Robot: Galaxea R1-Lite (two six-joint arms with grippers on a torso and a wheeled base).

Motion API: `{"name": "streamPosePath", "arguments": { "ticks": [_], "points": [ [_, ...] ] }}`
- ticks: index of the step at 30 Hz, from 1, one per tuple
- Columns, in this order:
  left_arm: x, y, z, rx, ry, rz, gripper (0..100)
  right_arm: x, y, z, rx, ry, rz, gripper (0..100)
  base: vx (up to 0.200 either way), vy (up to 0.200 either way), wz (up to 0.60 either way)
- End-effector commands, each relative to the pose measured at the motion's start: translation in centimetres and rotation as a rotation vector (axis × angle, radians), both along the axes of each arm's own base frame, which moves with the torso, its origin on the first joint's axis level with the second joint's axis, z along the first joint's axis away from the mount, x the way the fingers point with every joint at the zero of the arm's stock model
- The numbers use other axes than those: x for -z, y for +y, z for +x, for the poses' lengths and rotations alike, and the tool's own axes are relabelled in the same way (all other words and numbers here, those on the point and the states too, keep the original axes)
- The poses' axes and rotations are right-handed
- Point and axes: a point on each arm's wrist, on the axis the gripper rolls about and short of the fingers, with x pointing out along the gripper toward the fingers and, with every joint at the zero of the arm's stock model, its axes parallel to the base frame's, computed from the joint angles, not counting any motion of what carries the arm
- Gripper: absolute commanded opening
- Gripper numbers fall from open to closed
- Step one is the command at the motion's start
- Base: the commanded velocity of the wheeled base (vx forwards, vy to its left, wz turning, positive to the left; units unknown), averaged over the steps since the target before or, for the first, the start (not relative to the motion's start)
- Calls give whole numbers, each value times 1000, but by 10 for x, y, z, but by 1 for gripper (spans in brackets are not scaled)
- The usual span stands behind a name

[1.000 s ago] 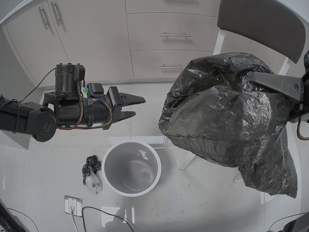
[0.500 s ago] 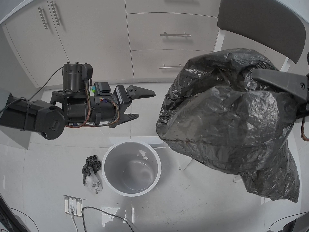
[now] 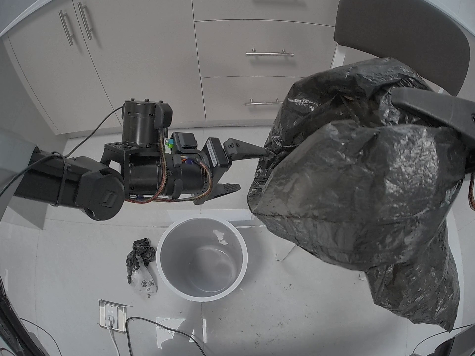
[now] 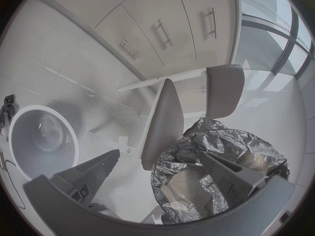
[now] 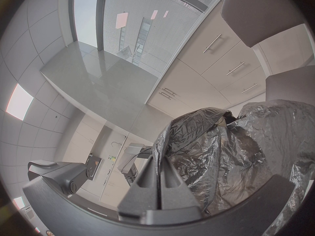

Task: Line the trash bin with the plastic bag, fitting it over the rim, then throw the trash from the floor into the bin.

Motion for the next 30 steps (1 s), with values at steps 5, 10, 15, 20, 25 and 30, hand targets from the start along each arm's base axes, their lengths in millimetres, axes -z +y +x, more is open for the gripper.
{"name": "streamPosePath", "arguments": {
  "ticks": [5, 10, 15, 20, 25, 30],
  "points": [
    [-3, -12, -6, 32, -3, -10, 100, 1, 2, -1, -14, 1, -2, 0, 0, 0, 0],
    [-7, -15, -13, 44, 7, -21, 100, 0, 2, -1, -13, 2, 0, 0, 0, 0, 0],
    [-15, -19, -23, 60, 20, -44, 100, 0, 2, 1, -2, 0, 0, 0, 0, 0, 0],
    [-23, -24, -40, 93, 20, -58, 100, -1, 2, 3, 17, -8, 5, 0, 0, 0, 0],
    [-25, -27, -48, 113, 19, -59, 100, -6, -2, 4, 34, -21, 19, 0, 0, 0, 0],
    [-21, -28, -46, 111, 28, -53, 100, -10, -6, 3, 45, -36, 27, 0, 0, 0, 0]
  ]
}}
